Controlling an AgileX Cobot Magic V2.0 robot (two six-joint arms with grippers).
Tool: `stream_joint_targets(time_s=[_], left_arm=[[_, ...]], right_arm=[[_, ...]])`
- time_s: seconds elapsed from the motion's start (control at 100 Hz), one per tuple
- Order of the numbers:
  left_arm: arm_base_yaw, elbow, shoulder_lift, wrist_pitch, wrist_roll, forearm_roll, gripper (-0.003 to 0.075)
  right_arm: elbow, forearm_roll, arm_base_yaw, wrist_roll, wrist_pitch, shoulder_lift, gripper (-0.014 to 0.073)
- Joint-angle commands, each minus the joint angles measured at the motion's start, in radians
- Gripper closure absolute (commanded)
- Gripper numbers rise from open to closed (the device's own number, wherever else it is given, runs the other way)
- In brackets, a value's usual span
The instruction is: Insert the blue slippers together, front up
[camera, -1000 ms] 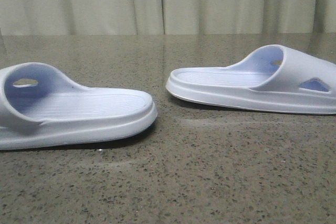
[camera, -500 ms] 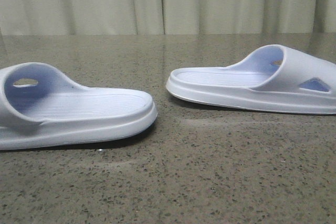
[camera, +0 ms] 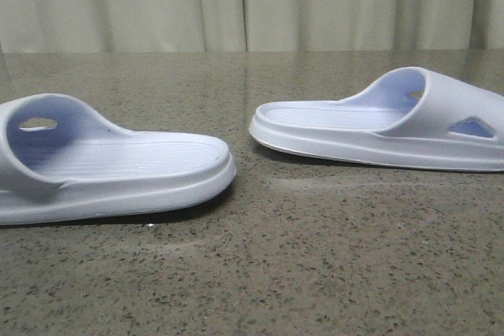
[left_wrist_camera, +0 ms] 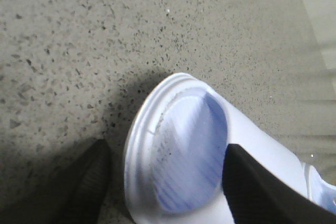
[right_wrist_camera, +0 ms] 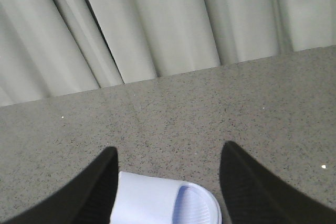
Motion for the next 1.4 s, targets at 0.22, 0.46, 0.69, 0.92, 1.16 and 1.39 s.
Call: stream_joint_targets(time_s=[0.22,0.46,0.69,0.92,1.16,1.39], left_arm=[[-0.004,-0.015,0.013,0.008,0.011,-0.022,0.0448],[-0.004,-0.015,0.013,-0.065,0.057,-0.015,0.0679],[-0.004,-0.015,0.013,-0.119,0.082,-0.045,0.0704],[-0.004,-0.017,-0.025,-0.087,0.101,-0.228,0.0704],[-0.004,-0.106,-0.122,0.0,0.167,-0.359,0.0704],[-0.004,-0.181,-0.153,0.047,0.167,-0.369,0.0704]], right_arm=[[-0.033,0.0,-0.006,0.003,-0.085,0.018,0.0227],[-0.032,0.0,-0.006,0.003,-0.085,0.018,0.0227],[-0.032,0.0,-0.006,0.003,-0.085,0.018,0.0227],[-0.032,0.0,-0.006,0.003,-0.085,0.018,0.0227],[-0.032,0.0,-0.006,0.003,-0.094,0.018,0.0227],[-0.032,0.016,-0.006,0.003,-0.09,0.018,0.0227]])
